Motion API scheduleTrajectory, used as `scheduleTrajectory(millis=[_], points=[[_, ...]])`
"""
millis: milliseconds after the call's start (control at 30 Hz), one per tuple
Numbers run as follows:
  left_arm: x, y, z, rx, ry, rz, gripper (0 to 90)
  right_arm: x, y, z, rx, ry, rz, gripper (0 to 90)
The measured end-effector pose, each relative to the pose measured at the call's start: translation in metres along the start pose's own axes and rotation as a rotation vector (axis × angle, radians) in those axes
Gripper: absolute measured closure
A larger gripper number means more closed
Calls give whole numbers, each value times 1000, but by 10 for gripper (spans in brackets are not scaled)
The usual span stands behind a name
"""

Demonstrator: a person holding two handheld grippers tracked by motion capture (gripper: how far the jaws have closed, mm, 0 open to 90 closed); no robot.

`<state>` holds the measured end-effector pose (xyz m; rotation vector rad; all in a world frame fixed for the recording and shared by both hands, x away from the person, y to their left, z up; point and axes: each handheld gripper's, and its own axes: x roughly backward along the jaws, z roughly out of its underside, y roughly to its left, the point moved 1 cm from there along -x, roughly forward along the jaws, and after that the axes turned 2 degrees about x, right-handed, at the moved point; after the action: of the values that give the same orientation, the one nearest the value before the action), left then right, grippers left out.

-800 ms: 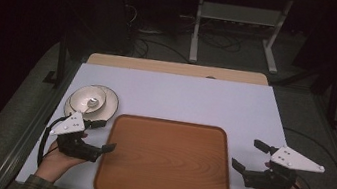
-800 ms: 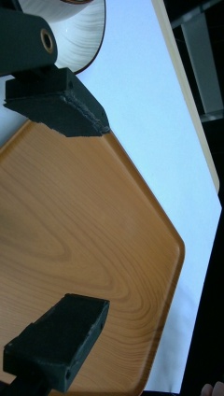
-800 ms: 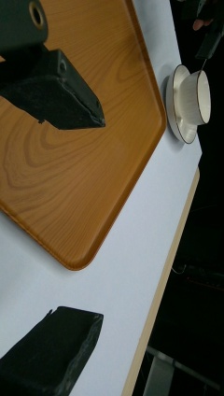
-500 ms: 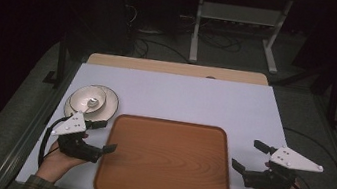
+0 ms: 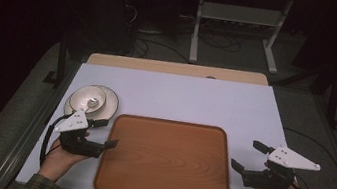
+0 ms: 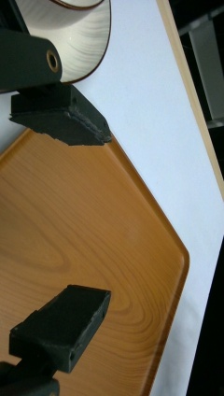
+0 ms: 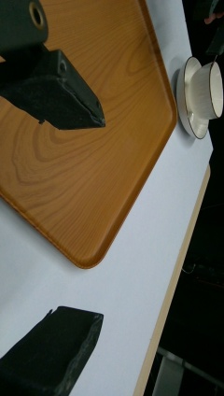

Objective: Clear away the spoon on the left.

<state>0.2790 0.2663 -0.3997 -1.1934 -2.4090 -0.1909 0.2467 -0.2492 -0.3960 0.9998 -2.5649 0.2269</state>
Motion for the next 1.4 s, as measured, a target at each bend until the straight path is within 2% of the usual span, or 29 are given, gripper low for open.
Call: scheduleTrajectory(millis=[167, 200, 233, 467, 500, 533, 600, 733, 800, 900, 1067, 1267, 1400], points=[[2, 3, 0, 7, -3, -9, 266, 0, 0, 0, 3, 3, 5, 57], [3, 4, 1, 8, -4, -11, 312, 0, 0, 0, 2, 2, 4, 57], [4, 5, 1, 11, -7, -15, 312, 0, 0, 0, 2, 2, 4, 57], [10, 9, 3, 29, -3, -48, 509, 0, 0, 0, 2, 3, 7, 59], [11, 10, 3, 34, -1, -51, 509, 0, 0, 0, 2, 3, 7, 59], [13, 11, 3, 35, 4, -55, 599, 0, 0, 0, 2, 2, 7, 59], [15, 12, 3, 42, 8, -68, 686, 0, 0, 0, 4, 3, 7, 60], [19, 13, 3, 59, 10, -65, 794, 0, 0, 0, 4, 3, 6, 61], [22, 15, 3, 75, 23, -69, 899, 0, 0, 0, 2, 2, 5, 61], [24, 16, 4, 84, 34, -72, 899, 0, 0, 0, 3, 1, 5, 61], [28, 23, 8, 91, 59, -122, 899, 0, 0, 0, 3, 0, 5, 62], [36, 34, 13, 119, 48, -167, 899, 0, 0, 0, 4, -1, 4, 62], [37, 38, 16, 131, 51, -181, 899, 0, 0, 0, 4, -1, 3, 62]])
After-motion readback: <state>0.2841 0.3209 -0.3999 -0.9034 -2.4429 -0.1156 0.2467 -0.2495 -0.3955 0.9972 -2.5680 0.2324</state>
